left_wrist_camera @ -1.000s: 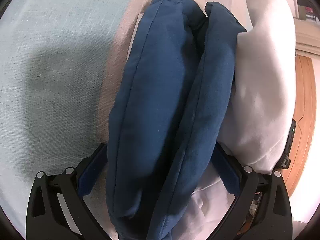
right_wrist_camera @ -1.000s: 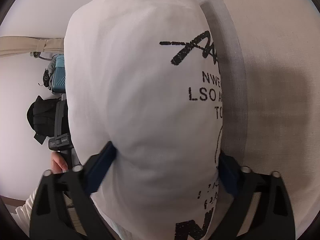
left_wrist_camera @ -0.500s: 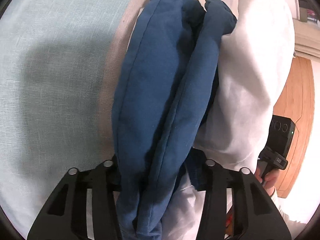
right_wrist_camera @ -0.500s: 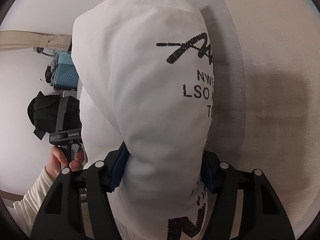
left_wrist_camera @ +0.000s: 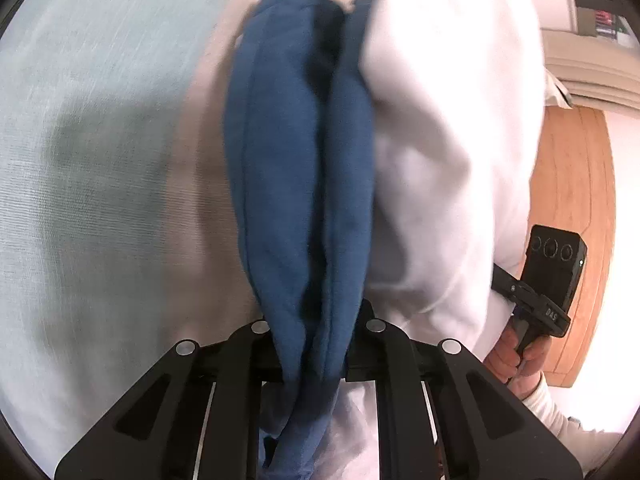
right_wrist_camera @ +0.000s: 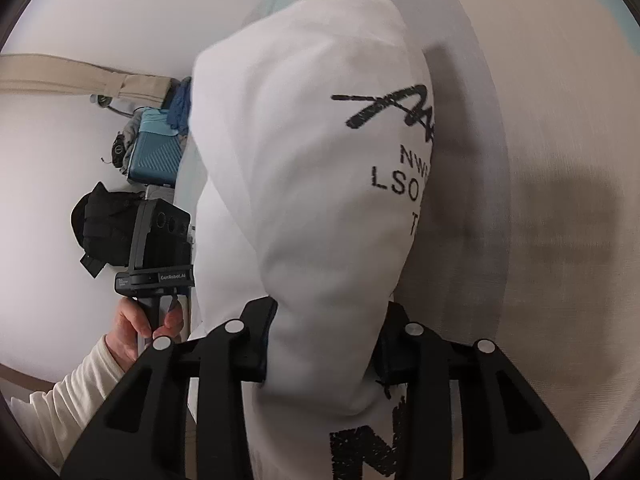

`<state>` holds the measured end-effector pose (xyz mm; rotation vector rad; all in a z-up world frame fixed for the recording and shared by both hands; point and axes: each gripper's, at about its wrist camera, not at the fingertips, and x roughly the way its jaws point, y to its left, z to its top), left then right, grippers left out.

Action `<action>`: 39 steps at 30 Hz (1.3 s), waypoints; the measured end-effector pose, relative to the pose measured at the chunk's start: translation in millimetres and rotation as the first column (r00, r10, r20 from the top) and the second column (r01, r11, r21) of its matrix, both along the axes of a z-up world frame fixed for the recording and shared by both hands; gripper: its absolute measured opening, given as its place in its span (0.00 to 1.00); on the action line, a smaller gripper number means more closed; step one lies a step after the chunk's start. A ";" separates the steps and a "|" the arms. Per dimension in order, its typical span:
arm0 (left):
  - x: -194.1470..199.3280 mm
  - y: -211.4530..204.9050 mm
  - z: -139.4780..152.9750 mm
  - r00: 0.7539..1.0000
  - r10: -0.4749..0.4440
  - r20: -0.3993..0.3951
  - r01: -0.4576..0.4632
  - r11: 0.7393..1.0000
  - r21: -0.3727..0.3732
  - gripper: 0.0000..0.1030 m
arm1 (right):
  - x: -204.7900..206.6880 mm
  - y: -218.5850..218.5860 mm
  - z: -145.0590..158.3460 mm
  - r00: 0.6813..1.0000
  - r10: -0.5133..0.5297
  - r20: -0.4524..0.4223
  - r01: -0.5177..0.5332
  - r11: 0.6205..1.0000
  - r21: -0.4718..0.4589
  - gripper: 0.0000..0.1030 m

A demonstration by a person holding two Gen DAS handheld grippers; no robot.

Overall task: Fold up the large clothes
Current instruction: 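Lift the folded jacket with both tools and carry it toward the clothes stack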

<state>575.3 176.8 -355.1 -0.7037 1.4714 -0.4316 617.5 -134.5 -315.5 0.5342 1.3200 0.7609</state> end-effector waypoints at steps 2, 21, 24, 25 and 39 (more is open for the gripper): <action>0.3 -4.4 7.8 1.000 0.001 0.018 -0.001 1.000 -0.005 0.11 | 0.7 0.9 5.2 1.000 0.006 0.016 -0.006 1.000 0.007 0.32; -40.6 -2.7 80.5 0.983 0.037 0.179 -0.033 0.999 -0.027 0.11 | -9.7 12.6 115.7 0.974 0.096 0.207 -0.098 0.995 0.000 0.30; -59.5 20.8 94.6 0.976 0.052 0.213 -0.049 0.999 -0.020 0.11 | -20.8 16.0 133.7 0.968 0.110 0.226 -0.114 0.993 0.003 0.30; -68.4 25.0 101.9 0.973 0.059 0.222 -0.057 0.998 -0.015 0.11 | -25.6 18.9 140.9 0.965 0.117 0.233 -0.120 0.993 0.000 0.30; -214.8 192.6 204.4 0.928 0.246 0.278 -0.288 0.950 0.121 0.11 | -110.6 184.4 225.7 0.888 0.321 0.331 -0.356 0.933 0.052 0.30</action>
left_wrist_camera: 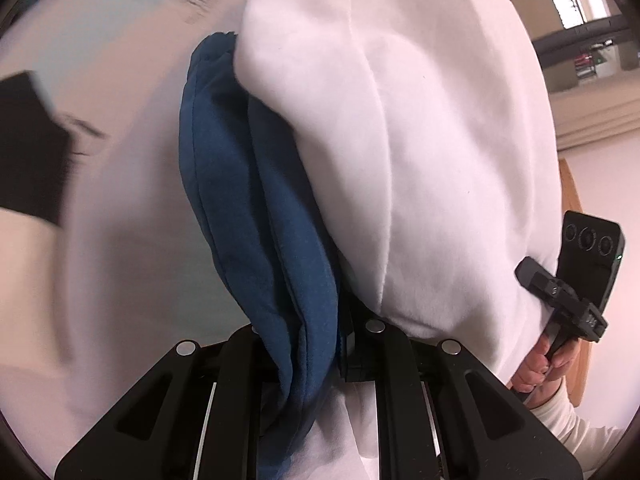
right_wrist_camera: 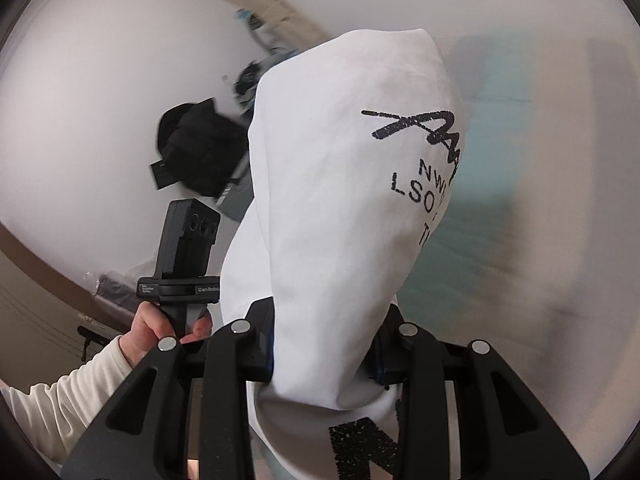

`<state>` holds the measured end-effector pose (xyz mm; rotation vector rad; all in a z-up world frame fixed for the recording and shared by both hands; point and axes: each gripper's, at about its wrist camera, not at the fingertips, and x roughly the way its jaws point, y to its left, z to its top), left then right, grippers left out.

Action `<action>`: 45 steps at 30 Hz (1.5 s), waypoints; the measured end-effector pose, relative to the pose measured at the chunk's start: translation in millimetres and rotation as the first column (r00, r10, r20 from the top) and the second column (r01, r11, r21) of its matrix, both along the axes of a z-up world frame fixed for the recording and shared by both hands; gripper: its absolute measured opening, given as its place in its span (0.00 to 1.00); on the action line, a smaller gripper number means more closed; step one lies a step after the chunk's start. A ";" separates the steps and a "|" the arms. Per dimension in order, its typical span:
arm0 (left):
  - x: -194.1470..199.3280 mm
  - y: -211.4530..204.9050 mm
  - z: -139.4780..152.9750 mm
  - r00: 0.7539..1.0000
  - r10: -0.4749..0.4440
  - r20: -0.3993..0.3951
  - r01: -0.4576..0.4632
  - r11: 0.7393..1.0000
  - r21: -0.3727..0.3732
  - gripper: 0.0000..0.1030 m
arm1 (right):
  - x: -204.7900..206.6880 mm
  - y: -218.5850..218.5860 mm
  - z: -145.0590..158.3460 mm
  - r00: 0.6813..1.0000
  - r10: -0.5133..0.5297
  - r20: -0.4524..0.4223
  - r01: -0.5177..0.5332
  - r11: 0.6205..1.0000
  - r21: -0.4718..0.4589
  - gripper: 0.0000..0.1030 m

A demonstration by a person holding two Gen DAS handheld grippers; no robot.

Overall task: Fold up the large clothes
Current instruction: 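Lift the folded jacket with both tools and carry it toward the clothes stack, then lower the jacket onto the folded clothes stack and open both tools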

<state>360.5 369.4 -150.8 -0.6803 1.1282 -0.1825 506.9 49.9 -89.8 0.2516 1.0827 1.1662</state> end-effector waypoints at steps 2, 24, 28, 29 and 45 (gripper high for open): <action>-19.2 42.1 12.1 1.000 0.010 -0.003 -0.010 0.999 0.038 0.11 | -17.2 49.6 6.4 1.000 0.030 0.007 -0.030 0.999 0.013 0.30; -128.7 375.7 -75.2 0.980 0.086 -0.181 -0.077 0.996 0.055 0.11 | -111.1 383.8 -93.8 0.982 -0.036 -0.185 0.015 0.994 -0.113 0.30; -140.9 376.7 -88.2 0.976 0.076 -0.206 -0.065 0.996 0.058 0.12 | -101.8 377.6 -114.4 0.979 -0.092 -0.180 0.055 0.978 -0.202 0.30; -140.8 375.4 -93.2 0.973 0.074 -0.219 -0.059 0.996 0.074 0.13 | -102.6 383.0 -116.0 0.979 -0.096 -0.179 0.057 0.975 -0.214 0.30; -205.5 284.7 -32.3 0.923 0.383 0.037 -0.368 0.850 0.378 0.94 | -117.3 364.7 -118.3 0.980 -0.196 0.015 0.194 0.952 -0.238 0.86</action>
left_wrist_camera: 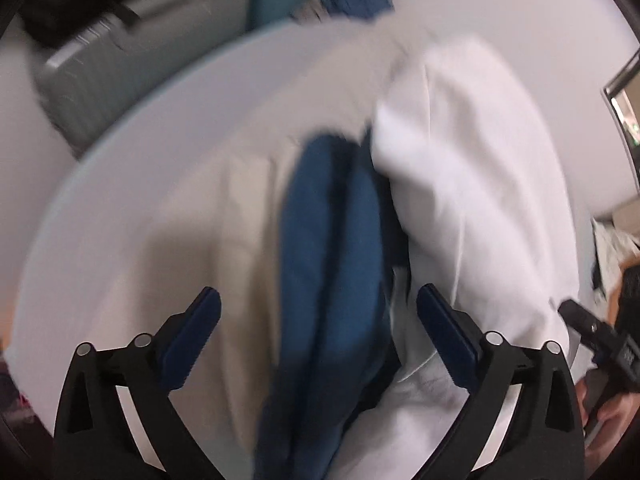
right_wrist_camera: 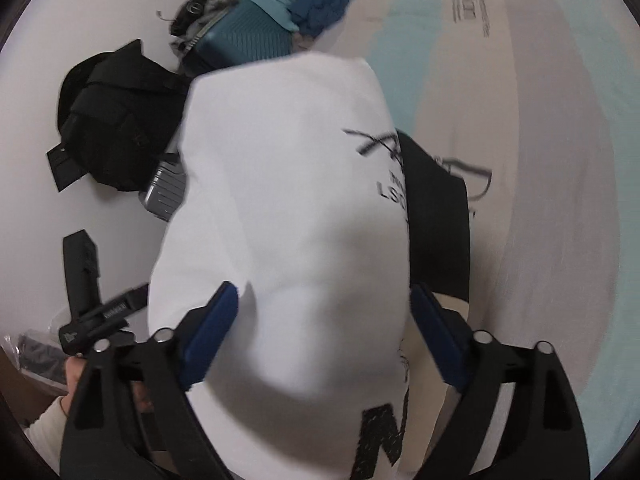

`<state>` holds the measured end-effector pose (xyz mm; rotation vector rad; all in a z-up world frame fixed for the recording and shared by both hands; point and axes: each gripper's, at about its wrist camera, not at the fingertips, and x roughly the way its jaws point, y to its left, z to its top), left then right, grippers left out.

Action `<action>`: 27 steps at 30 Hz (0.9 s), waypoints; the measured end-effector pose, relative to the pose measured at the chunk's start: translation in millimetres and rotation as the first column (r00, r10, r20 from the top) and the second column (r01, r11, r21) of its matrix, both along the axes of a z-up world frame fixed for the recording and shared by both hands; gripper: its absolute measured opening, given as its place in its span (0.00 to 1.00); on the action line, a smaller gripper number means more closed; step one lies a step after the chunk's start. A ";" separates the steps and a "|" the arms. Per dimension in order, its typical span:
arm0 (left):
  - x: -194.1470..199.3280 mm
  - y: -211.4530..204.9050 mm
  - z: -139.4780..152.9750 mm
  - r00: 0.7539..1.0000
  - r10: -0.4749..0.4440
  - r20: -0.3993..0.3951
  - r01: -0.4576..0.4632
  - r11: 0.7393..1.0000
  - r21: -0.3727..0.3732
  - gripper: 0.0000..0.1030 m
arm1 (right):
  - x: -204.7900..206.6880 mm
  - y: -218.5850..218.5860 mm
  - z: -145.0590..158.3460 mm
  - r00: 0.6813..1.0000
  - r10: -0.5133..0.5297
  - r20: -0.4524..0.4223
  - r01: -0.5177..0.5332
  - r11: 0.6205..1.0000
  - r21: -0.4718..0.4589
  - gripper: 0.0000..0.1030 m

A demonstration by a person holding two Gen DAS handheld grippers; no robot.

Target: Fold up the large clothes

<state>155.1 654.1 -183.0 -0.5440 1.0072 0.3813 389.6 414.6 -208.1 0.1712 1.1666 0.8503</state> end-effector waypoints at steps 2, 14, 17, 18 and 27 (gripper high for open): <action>-12.0 -2.8 17.7 0.999 0.029 0.015 -0.030 0.998 0.056 0.94 | -4.1 -2.7 11.7 0.998 -0.018 0.061 0.018 1.000 -0.011 0.92; -31.5 -89.8 124.3 0.990 -0.032 0.136 -0.013 0.948 0.317 0.94 | -85.1 -97.6 93.5 0.906 -0.137 0.400 0.193 0.976 -0.103 0.93; -55.5 -147.6 134.1 0.986 -0.104 0.133 0.042 0.914 0.404 0.94 | -125.3 -158.5 111.6 0.892 -0.166 0.420 0.247 0.958 -0.146 0.93; -65.4 -175.8 139.7 0.982 -0.141 0.126 0.076 0.904 0.421 0.94 | -145.3 -186.9 121.8 0.878 -0.185 0.441 0.286 0.942 -0.174 0.93; -100.4 -354.8 140.8 0.931 -0.362 0.057 0.302 0.846 0.439 0.94 | -263.3 -350.6 177.1 0.789 -0.193 0.583 0.440 0.840 -0.318 0.93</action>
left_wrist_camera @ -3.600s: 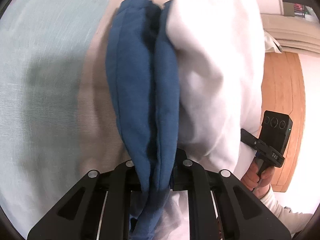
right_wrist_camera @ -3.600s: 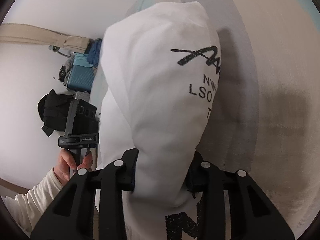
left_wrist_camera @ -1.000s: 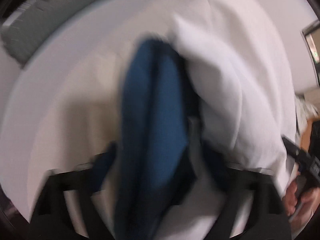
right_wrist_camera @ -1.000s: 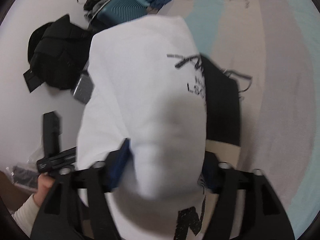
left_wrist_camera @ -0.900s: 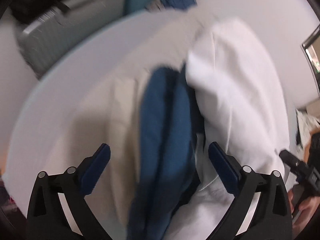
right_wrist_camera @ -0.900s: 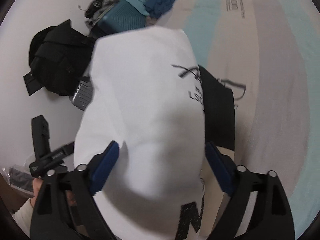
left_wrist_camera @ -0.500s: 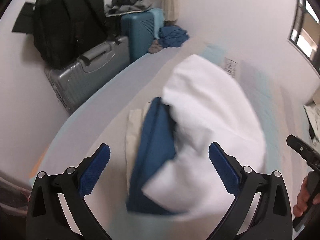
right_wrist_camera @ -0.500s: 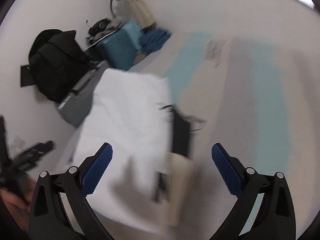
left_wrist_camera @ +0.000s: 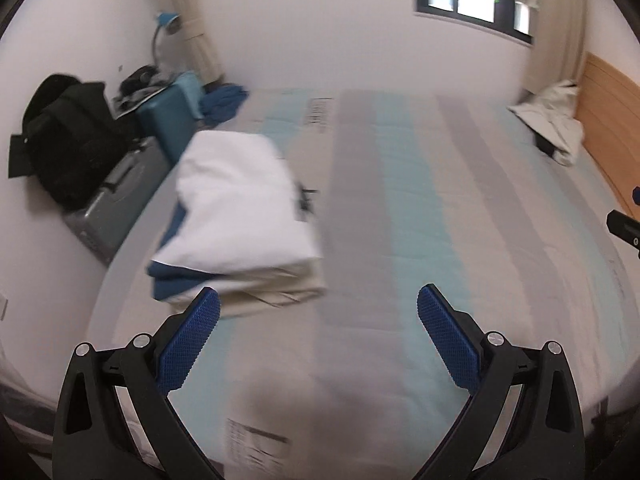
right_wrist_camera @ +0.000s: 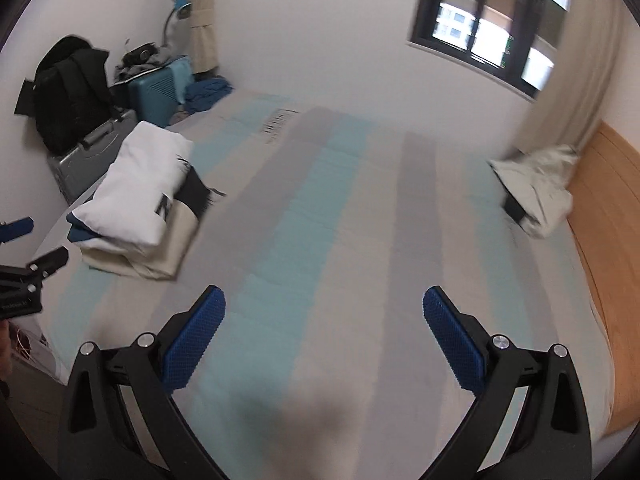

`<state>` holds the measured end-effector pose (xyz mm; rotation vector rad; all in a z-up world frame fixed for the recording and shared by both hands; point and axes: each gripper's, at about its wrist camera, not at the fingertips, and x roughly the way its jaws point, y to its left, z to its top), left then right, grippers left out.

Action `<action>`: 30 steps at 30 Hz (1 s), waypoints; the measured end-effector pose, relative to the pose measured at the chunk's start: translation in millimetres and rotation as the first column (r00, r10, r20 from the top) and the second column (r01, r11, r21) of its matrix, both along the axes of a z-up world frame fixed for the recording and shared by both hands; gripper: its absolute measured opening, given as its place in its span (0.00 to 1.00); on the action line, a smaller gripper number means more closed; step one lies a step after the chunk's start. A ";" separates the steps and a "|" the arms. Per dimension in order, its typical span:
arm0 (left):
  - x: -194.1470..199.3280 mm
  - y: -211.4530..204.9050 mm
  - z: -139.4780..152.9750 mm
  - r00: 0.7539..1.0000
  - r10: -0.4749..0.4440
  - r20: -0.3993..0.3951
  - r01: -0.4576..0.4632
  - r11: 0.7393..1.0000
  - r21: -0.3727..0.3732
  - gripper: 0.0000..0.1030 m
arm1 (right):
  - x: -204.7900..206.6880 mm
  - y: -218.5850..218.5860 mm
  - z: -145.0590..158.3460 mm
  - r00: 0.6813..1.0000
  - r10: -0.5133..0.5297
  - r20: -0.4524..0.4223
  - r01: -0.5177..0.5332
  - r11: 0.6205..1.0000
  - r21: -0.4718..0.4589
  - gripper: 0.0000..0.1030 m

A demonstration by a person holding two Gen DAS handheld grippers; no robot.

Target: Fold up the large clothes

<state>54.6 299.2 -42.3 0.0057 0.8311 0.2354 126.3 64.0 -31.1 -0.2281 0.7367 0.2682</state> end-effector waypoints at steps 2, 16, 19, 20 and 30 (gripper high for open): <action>-8.8 -34.7 4.6 1.000 -0.007 0.000 0.007 1.000 0.010 0.94 | -12.2 -31.3 -1.7 0.999 -0.026 -0.023 0.026 1.000 0.016 0.93; -117.4 -183.7 59.4 0.999 0.050 -0.014 -0.050 0.998 -0.035 0.94 | -125.2 -207.6 39.0 0.995 -0.092 -0.050 0.098 0.985 0.140 0.93; -135.6 -177.2 57.8 0.999 0.048 -0.017 -0.049 0.996 -0.074 0.94 | -143.4 -200.0 46.1 0.994 -0.086 -0.062 0.094 0.986 0.140 0.93; -142.3 -173.0 55.6 0.999 0.046 -0.013 -0.047 0.995 -0.086 0.94 | -149.7 -195.4 47.9 0.995 -0.077 -0.056 0.085 0.984 0.154 0.93; -236.7 -114.5 31.3 0.966 0.259 0.002 -0.257 0.961 -0.103 0.94 | -223.9 -89.6 30.2 0.974 0.217 0.060 -0.223 0.963 0.151 0.93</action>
